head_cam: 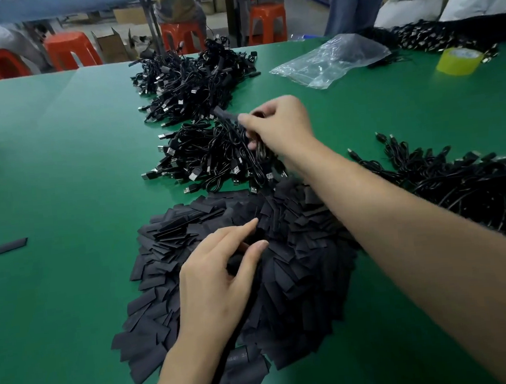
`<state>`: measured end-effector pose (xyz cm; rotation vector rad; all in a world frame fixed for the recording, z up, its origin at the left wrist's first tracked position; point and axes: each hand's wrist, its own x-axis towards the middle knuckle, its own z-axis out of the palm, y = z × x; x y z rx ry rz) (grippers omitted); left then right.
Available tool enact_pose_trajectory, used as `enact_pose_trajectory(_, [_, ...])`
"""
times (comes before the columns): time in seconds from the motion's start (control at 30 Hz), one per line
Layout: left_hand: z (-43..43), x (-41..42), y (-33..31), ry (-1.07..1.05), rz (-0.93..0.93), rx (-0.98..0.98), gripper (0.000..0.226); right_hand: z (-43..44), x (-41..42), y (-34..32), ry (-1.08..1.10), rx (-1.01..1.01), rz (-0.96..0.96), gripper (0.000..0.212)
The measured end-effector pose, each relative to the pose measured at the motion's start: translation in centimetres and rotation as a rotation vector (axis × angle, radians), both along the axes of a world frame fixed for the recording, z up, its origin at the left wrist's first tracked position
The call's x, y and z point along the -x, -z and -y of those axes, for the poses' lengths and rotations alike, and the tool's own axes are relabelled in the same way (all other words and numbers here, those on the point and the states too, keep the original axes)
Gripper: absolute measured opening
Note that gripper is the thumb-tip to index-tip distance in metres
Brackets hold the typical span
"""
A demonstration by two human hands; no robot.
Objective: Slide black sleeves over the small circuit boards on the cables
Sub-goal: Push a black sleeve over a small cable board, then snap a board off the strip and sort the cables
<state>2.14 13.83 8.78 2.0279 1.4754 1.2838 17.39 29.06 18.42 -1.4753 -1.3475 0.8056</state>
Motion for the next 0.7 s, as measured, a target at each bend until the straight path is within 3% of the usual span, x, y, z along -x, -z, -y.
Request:
enact_pose_trajectory(0.2, [0.0, -0.1, 0.0, 0.013, -0.005, 0.019, 0.037, -3.4, 1.4, 0.1, -0.063, 0.082, 0.386, 0.063])
enact_pose_trajectory(0.47, [0.5, -0.9, -0.3, 0.061, -0.014, -0.012, 0.030, 6.6, -3.5, 6.7, 0.081, -0.284, 0.360, 0.008])
enact_pose_trajectory(0.7, [1.0, -3.0, -1.7, 0.143, -0.001, 0.013, 0.022, 13.2, -9.4, 10.4, 0.156, -0.285, 0.615, 0.016])
